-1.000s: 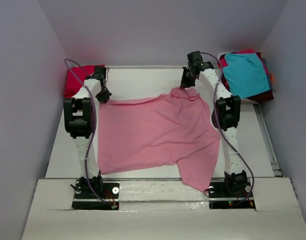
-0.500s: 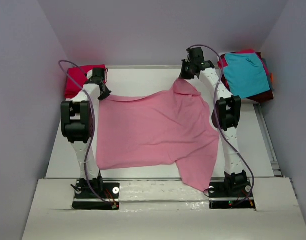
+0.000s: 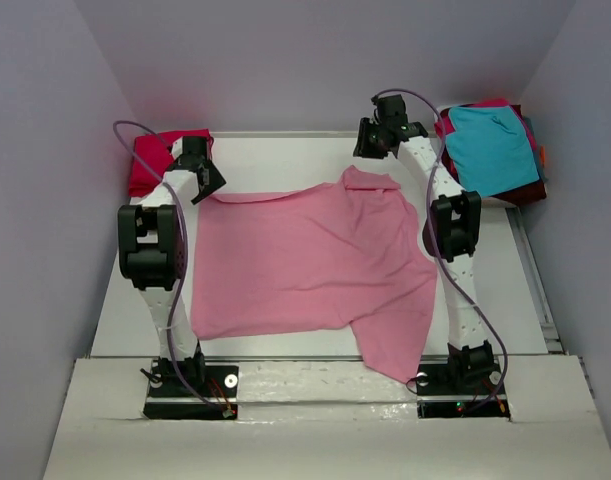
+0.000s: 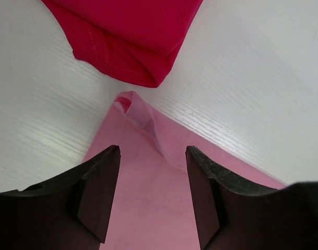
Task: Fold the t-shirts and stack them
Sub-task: Flatten the tshirt out
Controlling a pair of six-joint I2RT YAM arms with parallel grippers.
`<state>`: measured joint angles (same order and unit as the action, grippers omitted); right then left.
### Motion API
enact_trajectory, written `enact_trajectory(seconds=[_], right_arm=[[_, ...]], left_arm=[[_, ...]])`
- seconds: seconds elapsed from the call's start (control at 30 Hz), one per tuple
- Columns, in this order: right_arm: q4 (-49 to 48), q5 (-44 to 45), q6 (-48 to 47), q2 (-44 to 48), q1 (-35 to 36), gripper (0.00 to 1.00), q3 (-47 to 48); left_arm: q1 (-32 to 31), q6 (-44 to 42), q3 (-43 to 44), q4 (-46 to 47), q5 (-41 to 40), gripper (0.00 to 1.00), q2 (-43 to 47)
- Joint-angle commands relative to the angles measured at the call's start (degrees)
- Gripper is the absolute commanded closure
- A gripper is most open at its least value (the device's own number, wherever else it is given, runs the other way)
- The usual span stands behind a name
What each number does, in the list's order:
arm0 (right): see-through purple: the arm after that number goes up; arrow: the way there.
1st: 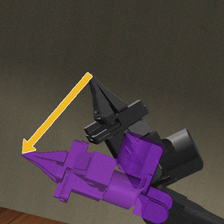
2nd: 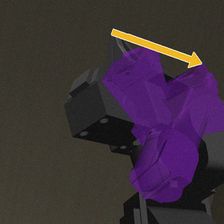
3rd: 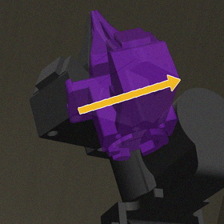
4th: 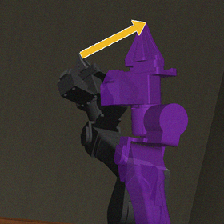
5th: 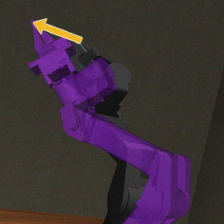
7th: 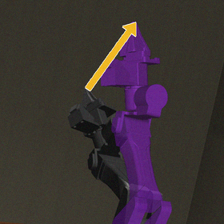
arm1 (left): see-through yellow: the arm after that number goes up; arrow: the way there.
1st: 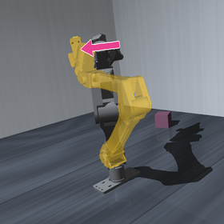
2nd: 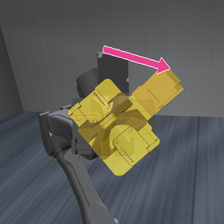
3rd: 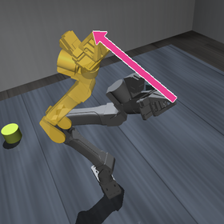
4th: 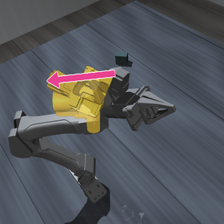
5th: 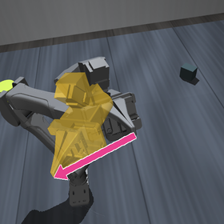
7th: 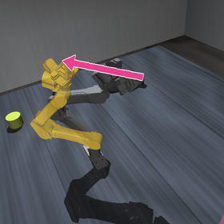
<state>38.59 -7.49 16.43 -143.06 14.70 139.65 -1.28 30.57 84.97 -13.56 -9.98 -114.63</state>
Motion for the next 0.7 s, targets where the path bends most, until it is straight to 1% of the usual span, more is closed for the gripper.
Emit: enact_trajectory(seconds=[0.0, 0.1, 0.13, 0.17, 0.23, 0.27, 0.3, 0.33, 0.43, 0.5, 0.6, 0.67], right_arm=[[1.6, 1.1, 0.7, 3.6, 0.4, 0.57, -3.0], [5.2, 2.4, 2.1, 7.4, 0.4, 0.55, -7.4], [6.7, 2.6, 2.9, 8.5, 0.4, 0.55, -11.0], [7.1, 3.4, 4.0, 11.4, 0.4, 0.55, -16.5], [7.2, 3.8, 5.3, 14.5, 0.4, 0.57, -22.3], [6.9, 2.8, 6.0, 17.4, 0.4, 0.58, -27.7], [6.9, 2.7, 6.0, 18.7, 0.4, 0.58, -27.8], [7.5, 3.0, 7.8, 19.5, 0.4, 0.59, -30.8], [13.3, 3.4, 10.0, 20.9, 0.9, 0.63, -33.0], [12.7, 3.4, 10.5, 22.9, 0.9, 0.63, -37.1], [13.3, 4.8, 10.4, 23.0, 0.9, 0.63, -38.5], [15.1, 5.1, 9.9, 21.3, 0.9, 0.63, -37.7]], left_arm=[[-0.7, -0.3, -0.5, 0.9, 1.3, 0.34, 6.4], [-2.2, -1.0, 0.2, -1.5, 1.3, 0.34, 7.1], [-2.2, -1.2, 0.2, -3.5, 1.2, 0.34, 7.7], [-3.8, -1.7, -0.9, -4.2, 0.9, 0.34, 9.1], [-3.8, -2.3, -2.4, -4.5, 1.7, 0.34, 10.6], [-4.3, -2.4, -3.1, -6.4, 2.2, 0.34, 11.4], [-5.0, -2.4, -3.3, -7.5, 2.6, 0.34, 11.5], [-5.0, -2.8, -3.1, -9.0, 3.1, 0.34, 11.2], [-7.0, -3.8, -2.8, -15.9, 1.8, 0.34, 9.9], [-7.0, -3.4, -3.3, -17.6, 1.0, 0.34, 10.0], [-7.5, -3.2, -5.1, -19.3, 1.3, 0.34, 9.6], [-7.5, -3.4, -5.2, -21.1, 1.4, 0.34, 7.4]])
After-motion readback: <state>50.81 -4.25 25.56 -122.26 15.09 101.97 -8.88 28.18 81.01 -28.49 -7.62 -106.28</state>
